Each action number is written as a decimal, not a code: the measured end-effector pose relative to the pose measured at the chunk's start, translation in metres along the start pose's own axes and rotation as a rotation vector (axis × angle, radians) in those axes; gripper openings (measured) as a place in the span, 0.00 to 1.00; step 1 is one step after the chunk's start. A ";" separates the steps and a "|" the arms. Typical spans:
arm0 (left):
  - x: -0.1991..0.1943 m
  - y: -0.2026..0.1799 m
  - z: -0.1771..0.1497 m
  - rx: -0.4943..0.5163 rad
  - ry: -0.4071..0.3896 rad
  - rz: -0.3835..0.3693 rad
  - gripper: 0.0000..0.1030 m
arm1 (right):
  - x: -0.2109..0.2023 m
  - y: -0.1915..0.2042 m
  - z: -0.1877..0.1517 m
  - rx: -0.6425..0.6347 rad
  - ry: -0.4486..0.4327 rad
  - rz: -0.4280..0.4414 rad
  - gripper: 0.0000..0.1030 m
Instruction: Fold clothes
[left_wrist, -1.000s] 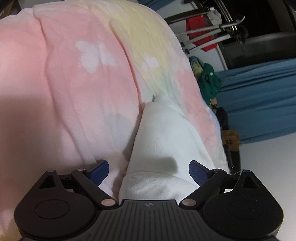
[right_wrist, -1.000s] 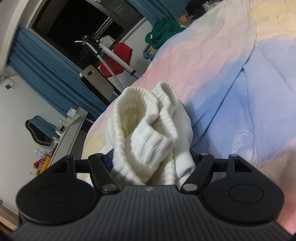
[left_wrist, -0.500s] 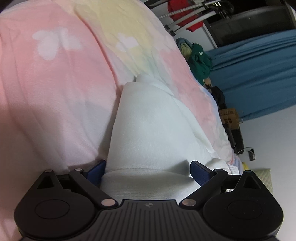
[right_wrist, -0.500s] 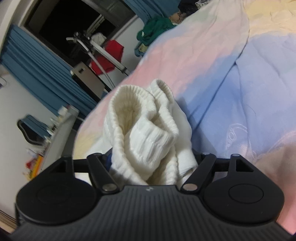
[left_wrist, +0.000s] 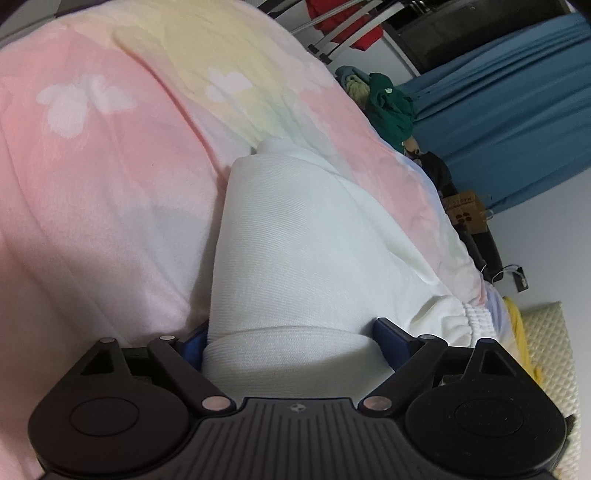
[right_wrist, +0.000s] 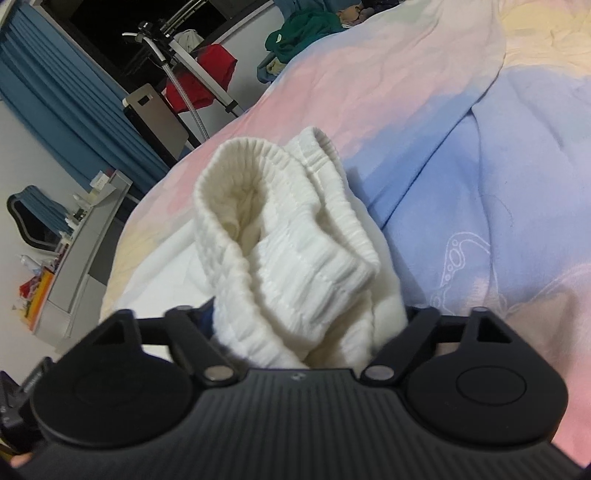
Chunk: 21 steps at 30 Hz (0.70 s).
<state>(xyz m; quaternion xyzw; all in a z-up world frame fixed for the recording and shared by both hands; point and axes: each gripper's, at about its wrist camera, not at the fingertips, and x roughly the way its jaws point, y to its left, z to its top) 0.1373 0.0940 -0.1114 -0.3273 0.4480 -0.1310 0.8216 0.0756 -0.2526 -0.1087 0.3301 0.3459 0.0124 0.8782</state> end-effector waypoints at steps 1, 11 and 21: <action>-0.001 0.000 -0.001 0.003 -0.006 0.005 0.85 | -0.002 0.001 0.001 0.001 -0.004 0.002 0.71; -0.029 -0.016 -0.009 0.042 -0.058 0.050 0.66 | -0.019 0.025 0.009 -0.095 -0.088 0.016 0.55; -0.059 -0.112 0.006 0.177 -0.112 0.067 0.47 | -0.056 0.039 0.052 -0.120 -0.211 0.140 0.46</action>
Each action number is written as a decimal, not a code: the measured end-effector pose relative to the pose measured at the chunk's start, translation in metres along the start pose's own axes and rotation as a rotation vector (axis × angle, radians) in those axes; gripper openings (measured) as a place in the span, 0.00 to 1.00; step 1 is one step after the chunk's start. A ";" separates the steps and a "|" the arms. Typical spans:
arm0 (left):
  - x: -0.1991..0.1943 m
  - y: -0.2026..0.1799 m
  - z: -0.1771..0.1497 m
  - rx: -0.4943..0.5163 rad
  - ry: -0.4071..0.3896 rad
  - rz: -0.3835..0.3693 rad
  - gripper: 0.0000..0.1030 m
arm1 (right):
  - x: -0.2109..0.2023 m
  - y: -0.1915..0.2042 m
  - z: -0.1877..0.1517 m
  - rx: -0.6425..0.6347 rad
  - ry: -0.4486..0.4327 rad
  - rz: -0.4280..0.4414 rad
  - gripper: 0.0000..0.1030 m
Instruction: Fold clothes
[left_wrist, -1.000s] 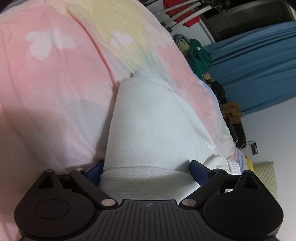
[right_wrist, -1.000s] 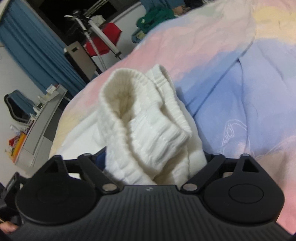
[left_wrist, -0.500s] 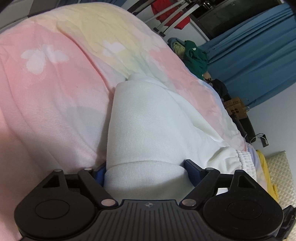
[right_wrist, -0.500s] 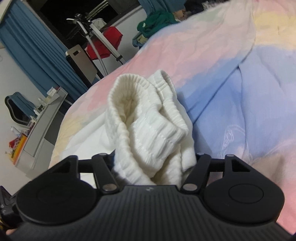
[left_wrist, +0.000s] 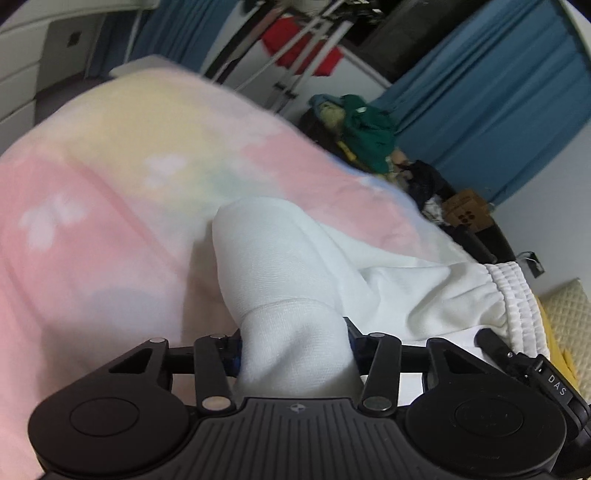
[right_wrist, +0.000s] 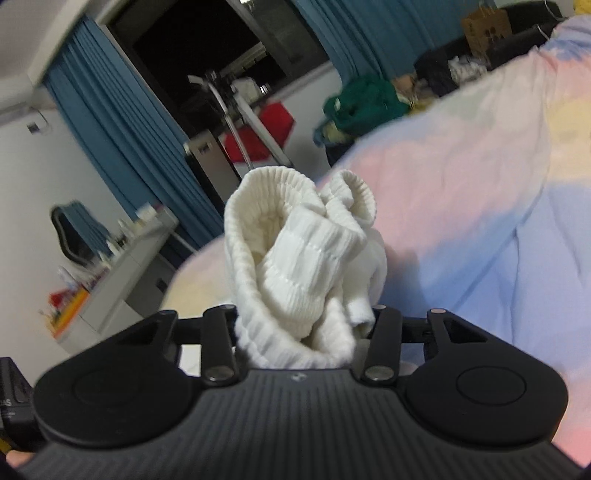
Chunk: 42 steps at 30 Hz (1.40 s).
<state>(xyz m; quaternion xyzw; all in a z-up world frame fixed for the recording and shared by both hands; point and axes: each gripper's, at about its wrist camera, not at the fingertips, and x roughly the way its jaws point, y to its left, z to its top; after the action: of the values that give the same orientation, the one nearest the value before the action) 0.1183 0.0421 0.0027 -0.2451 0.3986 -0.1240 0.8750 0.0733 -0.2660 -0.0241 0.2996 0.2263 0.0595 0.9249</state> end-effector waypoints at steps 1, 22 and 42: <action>0.000 -0.014 0.005 0.015 -0.008 -0.014 0.47 | -0.005 -0.002 0.009 0.004 -0.022 0.010 0.46; 0.281 -0.301 0.011 0.333 0.076 -0.290 0.48 | -0.006 -0.270 0.151 0.342 -0.489 -0.084 0.46; 0.272 -0.294 -0.022 0.461 0.061 -0.133 0.84 | -0.002 -0.324 0.082 0.641 -0.320 -0.348 0.81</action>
<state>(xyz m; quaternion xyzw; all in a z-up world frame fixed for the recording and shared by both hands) 0.2720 -0.3270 -0.0276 -0.0605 0.3690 -0.2764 0.8853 0.1003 -0.5732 -0.1528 0.5356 0.1337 -0.2194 0.8044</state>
